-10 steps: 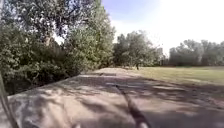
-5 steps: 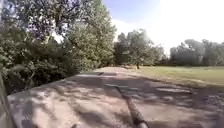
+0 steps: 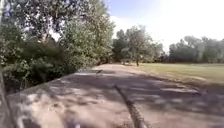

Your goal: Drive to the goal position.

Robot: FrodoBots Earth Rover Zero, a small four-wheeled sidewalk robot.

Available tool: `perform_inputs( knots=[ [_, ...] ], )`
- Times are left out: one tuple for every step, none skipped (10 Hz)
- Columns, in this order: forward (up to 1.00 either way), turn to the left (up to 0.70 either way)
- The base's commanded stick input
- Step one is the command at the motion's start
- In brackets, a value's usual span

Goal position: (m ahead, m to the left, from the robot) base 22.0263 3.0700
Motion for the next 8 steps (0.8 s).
perform_inputs(
  knots=[
    [0.00, 0.00],
    [0.00, 0.00],
    [0.00, 0.00],
    [0.00, 0.00],
    [0.09, 0.00],
    [0.50, 0.00],
    [0.63, 0.00],
    [0.70, 0.00]
  ],
)
